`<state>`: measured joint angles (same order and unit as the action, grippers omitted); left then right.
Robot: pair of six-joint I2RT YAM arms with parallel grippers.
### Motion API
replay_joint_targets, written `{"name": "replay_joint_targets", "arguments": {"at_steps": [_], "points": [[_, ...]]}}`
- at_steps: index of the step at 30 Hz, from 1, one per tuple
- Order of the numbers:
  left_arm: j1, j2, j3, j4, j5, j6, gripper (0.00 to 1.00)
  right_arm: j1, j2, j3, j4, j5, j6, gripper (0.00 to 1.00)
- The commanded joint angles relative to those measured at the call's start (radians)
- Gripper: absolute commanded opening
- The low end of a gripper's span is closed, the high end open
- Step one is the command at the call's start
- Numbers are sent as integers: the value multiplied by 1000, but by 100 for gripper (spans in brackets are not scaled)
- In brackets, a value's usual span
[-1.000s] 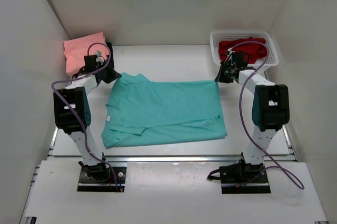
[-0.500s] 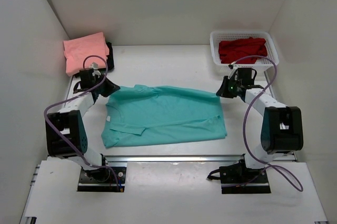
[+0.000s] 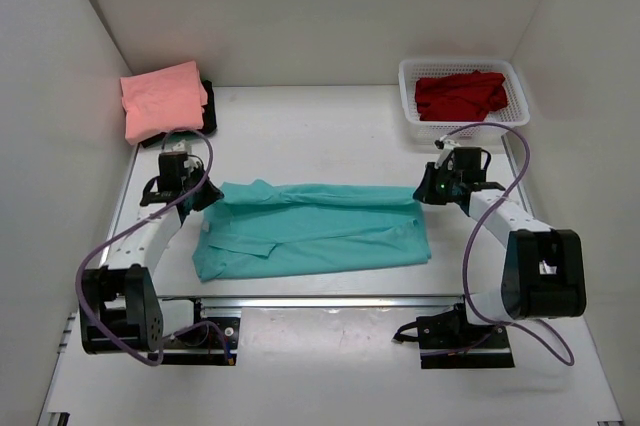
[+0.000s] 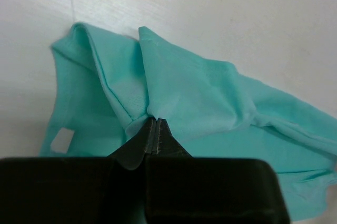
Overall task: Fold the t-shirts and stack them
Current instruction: Fold the other side of the tshirt into a rectangle
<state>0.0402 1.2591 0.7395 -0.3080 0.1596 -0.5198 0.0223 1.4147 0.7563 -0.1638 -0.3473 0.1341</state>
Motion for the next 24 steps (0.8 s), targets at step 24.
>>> {"name": "replay_joint_targets", "arguments": {"at_steps": [24], "points": [[-2, -467, -246, -190, -31, -19, 13, 28, -157, -112, -34, 148, 15, 0]]}}
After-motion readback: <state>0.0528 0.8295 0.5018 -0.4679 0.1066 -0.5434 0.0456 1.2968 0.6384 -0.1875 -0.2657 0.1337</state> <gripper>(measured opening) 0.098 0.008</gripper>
